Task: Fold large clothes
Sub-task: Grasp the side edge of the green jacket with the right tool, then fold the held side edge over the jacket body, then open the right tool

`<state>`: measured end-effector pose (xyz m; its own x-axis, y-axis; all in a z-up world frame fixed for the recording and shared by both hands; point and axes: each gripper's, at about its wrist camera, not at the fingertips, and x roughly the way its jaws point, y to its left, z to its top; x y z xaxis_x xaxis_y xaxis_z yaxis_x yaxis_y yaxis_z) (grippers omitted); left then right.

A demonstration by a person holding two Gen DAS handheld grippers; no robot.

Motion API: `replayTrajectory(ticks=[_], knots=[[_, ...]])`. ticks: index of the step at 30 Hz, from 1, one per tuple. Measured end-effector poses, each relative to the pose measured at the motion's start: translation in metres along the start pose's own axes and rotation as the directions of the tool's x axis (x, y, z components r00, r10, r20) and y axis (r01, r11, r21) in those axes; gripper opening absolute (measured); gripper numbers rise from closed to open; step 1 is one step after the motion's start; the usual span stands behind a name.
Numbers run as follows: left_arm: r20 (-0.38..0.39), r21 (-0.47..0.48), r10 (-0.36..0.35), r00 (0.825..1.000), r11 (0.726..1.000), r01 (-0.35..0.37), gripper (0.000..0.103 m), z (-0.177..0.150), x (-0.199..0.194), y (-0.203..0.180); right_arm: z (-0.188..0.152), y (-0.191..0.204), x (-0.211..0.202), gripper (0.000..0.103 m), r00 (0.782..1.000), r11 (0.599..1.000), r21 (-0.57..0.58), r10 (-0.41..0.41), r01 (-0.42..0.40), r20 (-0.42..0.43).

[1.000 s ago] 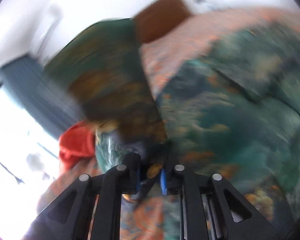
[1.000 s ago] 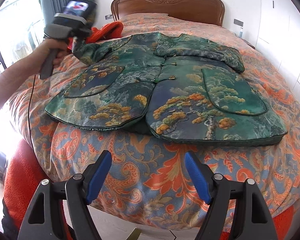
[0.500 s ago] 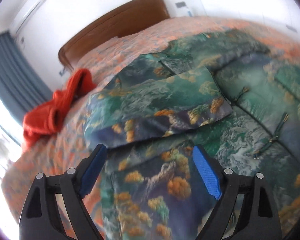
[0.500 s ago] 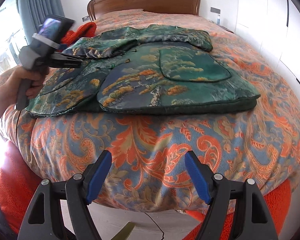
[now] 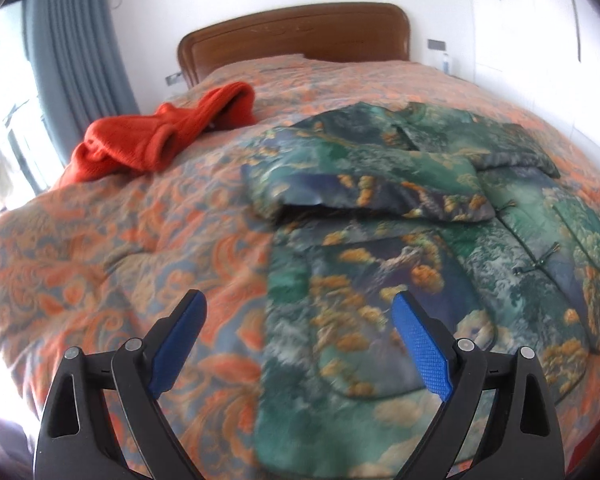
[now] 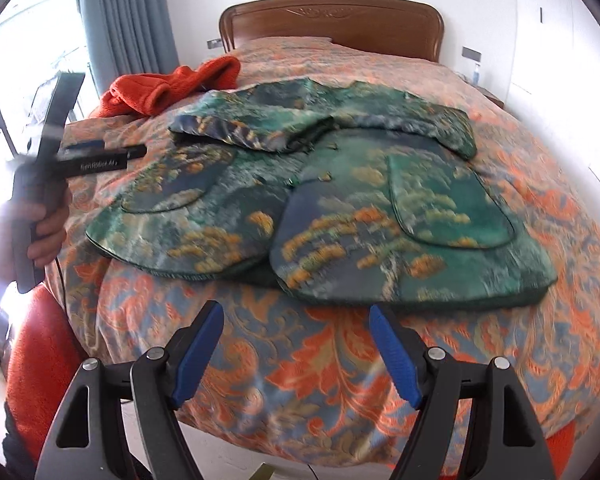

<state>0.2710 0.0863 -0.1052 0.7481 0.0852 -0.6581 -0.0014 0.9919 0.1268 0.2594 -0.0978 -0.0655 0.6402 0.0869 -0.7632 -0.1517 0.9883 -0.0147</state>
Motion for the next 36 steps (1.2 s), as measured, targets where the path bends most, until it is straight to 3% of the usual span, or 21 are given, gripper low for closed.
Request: replayTrajectory(ticks=[6,10,12,14,16,19,23,25,26,27,30,33,36], knots=[[-0.001,-0.128,0.029,1.000,0.991,-0.028,0.095,-0.018,-0.022,0.048,0.064,-0.023,0.002,0.077,0.996,0.997,0.003,0.074,-0.074,0.050],[-0.003,-0.171,0.044,0.999,0.984,-0.044,0.095,-0.028,-0.029,0.062,0.118,-0.065,0.039,0.077,0.995,0.988,0.125,0.088,-0.093,0.047],[-0.005,-0.173,0.048,0.999,0.984,-0.048,0.095,-0.032,-0.033,0.064,0.143,-0.086,0.074,0.077,0.985,0.957,0.238,0.169,-0.169,0.022],[-0.006,-0.173,0.051,0.999,0.984,-0.051,0.095,-0.035,-0.035,0.064,0.162,-0.097,0.118,0.077,0.957,0.894,0.359,0.289,-0.268,-0.007],[-0.007,-0.179,0.050,0.999,0.983,-0.051,0.095,-0.037,-0.037,0.065,0.174,-0.099,0.156,0.076,0.932,0.835,0.450,0.361,-0.316,-0.015],[-0.019,-0.193,0.046,0.999,0.980,-0.049,0.095,-0.041,-0.034,0.067,0.187,-0.088,0.200,0.070,0.923,0.803,0.500,0.384,-0.325,-0.017],[-0.065,-0.204,0.038,0.997,0.978,-0.051,0.095,-0.048,-0.021,0.071,0.201,-0.069,0.255,0.065,0.941,0.828,0.501,0.329,-0.251,-0.073],[-0.079,-0.201,0.040,0.996,0.978,-0.056,0.095,-0.051,-0.018,0.072,0.199,-0.067,0.273,0.051,0.938,0.815,0.533,0.332,-0.229,-0.104],[-0.079,-0.200,0.039,0.996,0.978,-0.054,0.095,-0.052,-0.017,0.072,0.200,-0.065,0.275,0.031,0.937,0.814,0.534,0.333,-0.229,-0.107],[-0.077,-0.200,0.035,0.996,0.979,-0.050,0.095,-0.053,-0.018,0.072,0.204,-0.062,0.272,0.020,0.938,0.825,0.515,0.330,-0.232,-0.107],[-0.066,-0.202,0.012,0.998,0.979,-0.025,0.095,-0.046,-0.017,0.068,0.225,-0.056,0.252,0.012,0.959,0.881,0.414,0.276,-0.227,-0.061],[-0.040,-0.192,-0.012,0.999,0.981,0.004,0.095,-0.032,-0.016,0.056,0.260,-0.064,0.230,0.012,0.983,0.932,0.315,0.176,-0.181,0.043],[-0.018,-0.167,-0.036,0.999,0.985,0.032,0.095,-0.018,-0.013,0.042,0.294,-0.070,0.226,0.012,0.985,0.958,0.242,0.134,-0.157,0.109]])
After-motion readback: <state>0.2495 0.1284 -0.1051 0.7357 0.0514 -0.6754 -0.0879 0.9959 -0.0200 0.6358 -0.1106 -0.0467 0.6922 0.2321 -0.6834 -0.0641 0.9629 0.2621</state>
